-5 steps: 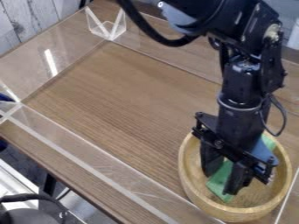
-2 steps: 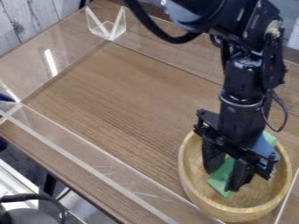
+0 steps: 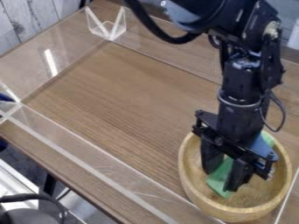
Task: Put the green block in the brown bowl
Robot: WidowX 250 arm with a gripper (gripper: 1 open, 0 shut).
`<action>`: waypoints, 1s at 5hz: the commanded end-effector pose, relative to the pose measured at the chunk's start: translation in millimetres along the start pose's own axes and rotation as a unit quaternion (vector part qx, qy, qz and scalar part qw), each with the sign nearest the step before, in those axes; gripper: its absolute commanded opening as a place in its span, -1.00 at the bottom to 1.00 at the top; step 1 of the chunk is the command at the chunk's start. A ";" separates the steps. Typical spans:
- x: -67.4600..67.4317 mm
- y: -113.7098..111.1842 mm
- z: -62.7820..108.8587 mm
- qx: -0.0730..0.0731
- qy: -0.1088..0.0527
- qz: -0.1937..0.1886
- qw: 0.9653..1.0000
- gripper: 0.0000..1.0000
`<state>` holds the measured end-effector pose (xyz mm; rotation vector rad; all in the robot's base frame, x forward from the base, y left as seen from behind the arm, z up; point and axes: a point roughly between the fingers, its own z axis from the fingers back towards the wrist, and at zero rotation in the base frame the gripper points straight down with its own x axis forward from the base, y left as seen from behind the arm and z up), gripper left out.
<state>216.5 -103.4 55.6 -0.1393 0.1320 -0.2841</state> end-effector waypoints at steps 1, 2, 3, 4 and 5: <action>10.2 0.0 10.2 -0.003 -0.021 -0.003 1.000 -1.00; 11.5 1.0 9.2 -0.004 -0.020 -0.002 1.000 -1.00; 12.7 1.8 8.5 -0.005 -0.019 -0.001 1.000 -1.00; 13.8 3.0 8.4 -0.005 -0.017 0.001 1.000 -1.00; 14.3 3.1 11.9 -0.004 -0.016 0.004 1.000 1.00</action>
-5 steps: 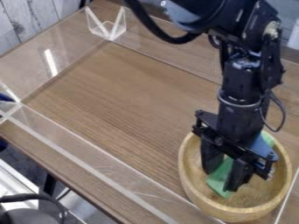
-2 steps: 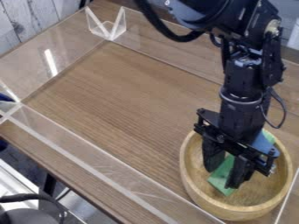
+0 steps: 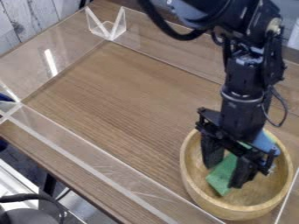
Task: Put the green block in the brown bowl
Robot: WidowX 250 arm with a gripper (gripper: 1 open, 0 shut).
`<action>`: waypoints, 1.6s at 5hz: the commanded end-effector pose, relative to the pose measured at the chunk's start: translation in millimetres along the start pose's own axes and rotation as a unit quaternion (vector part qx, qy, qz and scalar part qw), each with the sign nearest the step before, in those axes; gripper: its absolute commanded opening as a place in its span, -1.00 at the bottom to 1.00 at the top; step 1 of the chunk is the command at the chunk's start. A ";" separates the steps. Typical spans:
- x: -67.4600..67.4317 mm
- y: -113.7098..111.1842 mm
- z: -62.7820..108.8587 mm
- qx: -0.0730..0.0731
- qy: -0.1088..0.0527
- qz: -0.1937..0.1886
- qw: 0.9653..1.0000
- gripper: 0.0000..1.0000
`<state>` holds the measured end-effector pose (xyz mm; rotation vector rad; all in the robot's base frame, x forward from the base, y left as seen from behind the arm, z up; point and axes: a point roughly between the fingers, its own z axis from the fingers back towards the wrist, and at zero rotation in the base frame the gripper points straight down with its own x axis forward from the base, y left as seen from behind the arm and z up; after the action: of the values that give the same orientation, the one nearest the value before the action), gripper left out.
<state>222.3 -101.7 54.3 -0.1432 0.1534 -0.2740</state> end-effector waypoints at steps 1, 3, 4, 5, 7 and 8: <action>9.3 -0.1 19.2 0.001 -0.030 0.002 1.000 1.00; 13.6 1.6 33.0 0.007 -0.050 0.007 0.999 1.00; 16.3 2.5 41.8 0.012 -0.063 0.011 0.998 1.00; 19.6 4.0 44.0 0.014 -0.068 0.015 0.997 1.00; 22.5 5.1 42.0 0.016 -0.067 0.017 0.997 1.00; 23.9 5.7 40.5 0.017 -0.066 0.018 0.997 1.00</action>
<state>242.2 -97.2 77.2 -0.1168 0.0754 -0.2327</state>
